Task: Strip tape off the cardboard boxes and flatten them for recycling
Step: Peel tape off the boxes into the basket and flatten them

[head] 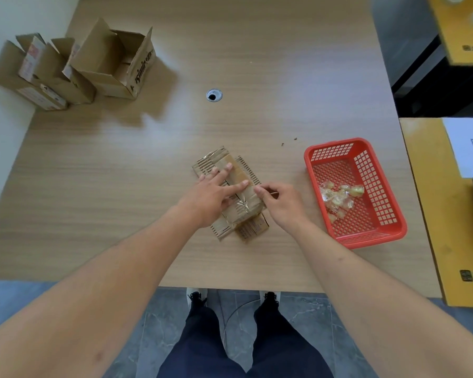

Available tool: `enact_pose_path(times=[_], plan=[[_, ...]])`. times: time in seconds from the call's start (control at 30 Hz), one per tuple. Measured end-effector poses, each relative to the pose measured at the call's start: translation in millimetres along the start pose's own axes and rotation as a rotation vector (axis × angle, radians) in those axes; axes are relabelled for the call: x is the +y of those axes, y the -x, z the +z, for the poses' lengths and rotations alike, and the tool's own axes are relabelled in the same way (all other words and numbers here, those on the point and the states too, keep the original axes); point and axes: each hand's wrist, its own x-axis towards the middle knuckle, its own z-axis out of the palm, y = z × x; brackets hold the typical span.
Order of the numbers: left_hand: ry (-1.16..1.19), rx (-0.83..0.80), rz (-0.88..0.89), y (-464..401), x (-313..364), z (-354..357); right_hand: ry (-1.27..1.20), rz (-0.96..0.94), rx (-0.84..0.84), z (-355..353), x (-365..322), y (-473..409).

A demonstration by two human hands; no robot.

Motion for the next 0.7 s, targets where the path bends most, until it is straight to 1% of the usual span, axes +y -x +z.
enact_pose_path(times=[0.17,0.37,0.47,0.57,0.7], plan=[[-0.035,0.023,-0.054,-2,7,5,-0.07,0.032,0.061,-2,9,15],[0.039,-0.019,-0.055,2,9,3,-0.127,0.16,-0.037,-1,15,2],[-0.045,-0.061,-0.04,0,18,0,-0.215,0.168,-0.013,-1,14,1],[-0.124,-0.087,-0.058,-3,25,1,-0.191,0.148,0.02,1,19,0],[-0.141,-0.079,-0.074,1,27,4,-0.049,0.085,0.041,-2,18,2]])
